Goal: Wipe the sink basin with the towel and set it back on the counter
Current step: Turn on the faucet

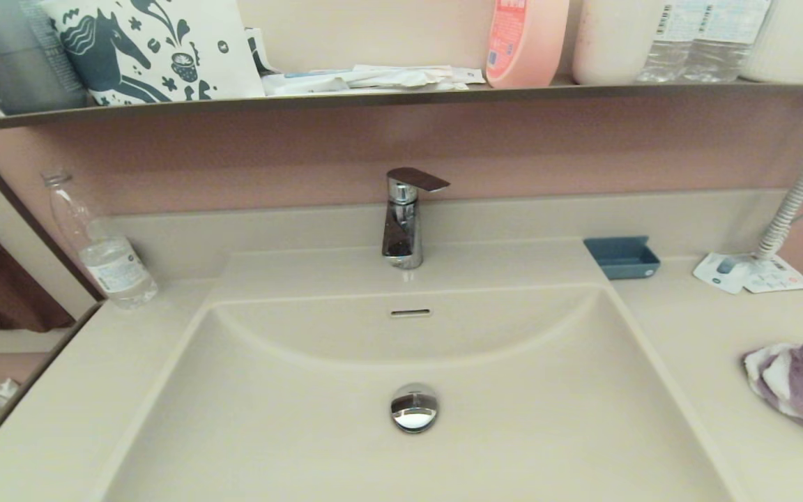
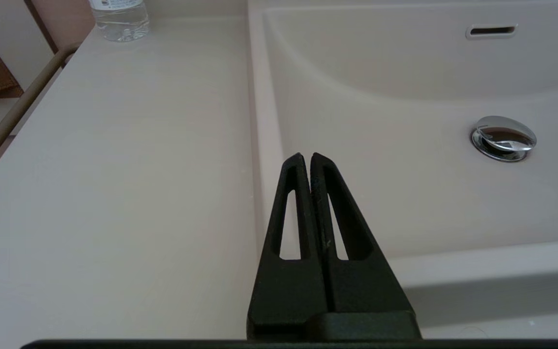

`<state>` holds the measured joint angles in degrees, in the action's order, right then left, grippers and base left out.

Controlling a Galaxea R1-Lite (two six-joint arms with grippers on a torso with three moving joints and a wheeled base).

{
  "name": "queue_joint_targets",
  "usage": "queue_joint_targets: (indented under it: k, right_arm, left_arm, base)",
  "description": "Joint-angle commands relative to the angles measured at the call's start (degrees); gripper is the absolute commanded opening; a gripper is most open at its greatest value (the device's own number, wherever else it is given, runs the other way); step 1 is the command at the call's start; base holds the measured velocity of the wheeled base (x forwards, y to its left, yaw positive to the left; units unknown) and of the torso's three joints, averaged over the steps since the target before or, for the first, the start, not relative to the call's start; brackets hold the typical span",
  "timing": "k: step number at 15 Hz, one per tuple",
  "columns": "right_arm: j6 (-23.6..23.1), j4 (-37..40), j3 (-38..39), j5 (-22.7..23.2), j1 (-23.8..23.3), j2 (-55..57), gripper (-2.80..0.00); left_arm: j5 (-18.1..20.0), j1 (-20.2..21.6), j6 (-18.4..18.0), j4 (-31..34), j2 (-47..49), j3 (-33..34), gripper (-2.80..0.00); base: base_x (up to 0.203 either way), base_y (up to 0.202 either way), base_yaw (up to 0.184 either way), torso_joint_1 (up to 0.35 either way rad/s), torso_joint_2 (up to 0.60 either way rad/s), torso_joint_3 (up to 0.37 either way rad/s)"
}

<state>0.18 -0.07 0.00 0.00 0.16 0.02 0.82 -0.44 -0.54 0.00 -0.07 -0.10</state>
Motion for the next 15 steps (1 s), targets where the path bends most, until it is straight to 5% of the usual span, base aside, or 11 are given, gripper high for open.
queue_joint_targets:
  k: [1, 15]
  right_arm:
    - [0.03, -0.01, 0.0, 0.0, 0.02, -0.02, -2.8]
    - [-0.01, -0.01, 0.0, 0.0, 0.02, -0.02, -2.8]
  left_arm:
    - [-0.03, 0.0, -0.02, 0.01, 0.07, 0.02, -2.8]
    - [-0.03, 0.0, -0.25, 0.0, 0.07, 0.01, -2.8]
  base:
    - [0.0, 0.0, 0.0, 0.0, 0.0, 0.0]
    - [0.0, 0.0, 0.0, 0.0, 0.0, 0.0]
